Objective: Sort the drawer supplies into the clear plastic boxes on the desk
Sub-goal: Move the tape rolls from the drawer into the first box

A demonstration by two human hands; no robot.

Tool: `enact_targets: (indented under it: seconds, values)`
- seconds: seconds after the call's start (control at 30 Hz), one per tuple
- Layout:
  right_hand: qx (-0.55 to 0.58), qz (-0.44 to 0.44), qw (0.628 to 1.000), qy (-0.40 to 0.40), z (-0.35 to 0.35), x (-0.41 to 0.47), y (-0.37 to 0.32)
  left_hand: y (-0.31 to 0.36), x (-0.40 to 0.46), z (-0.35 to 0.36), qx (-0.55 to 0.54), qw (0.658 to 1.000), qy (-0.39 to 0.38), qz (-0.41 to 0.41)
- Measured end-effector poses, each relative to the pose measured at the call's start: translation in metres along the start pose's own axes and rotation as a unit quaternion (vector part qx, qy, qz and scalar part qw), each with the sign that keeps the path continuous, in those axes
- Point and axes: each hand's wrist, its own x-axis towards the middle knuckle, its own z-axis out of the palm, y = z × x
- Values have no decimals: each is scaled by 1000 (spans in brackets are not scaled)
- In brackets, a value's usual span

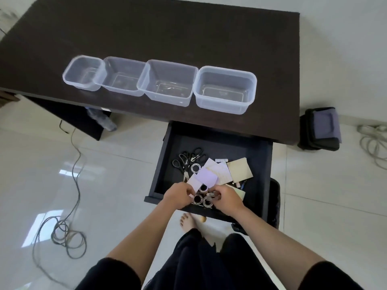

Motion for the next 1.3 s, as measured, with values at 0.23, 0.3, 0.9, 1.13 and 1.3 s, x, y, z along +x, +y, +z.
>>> enact_targets:
  seconds: [0.23,0.3,0.9,1.13,1.3]
  values:
    - [-124,7,992,-28,13,16,-3,-10,25,1,111,993,-46,-5]
    - [-153,6,988,-28,14,21,-2,-11,30,-2,103,994,-46,-2]
    - [-205,-18,979,-3,20,35,7,-26,43,1,-81,997,-4,-17]
    - [-198,-23,980,-4,18,34,8,-30,42,-5,-79,990,66,-96]
    - [-187,-19,982,-6,18,33,8,-33,46,-10,-69,990,26,-122]
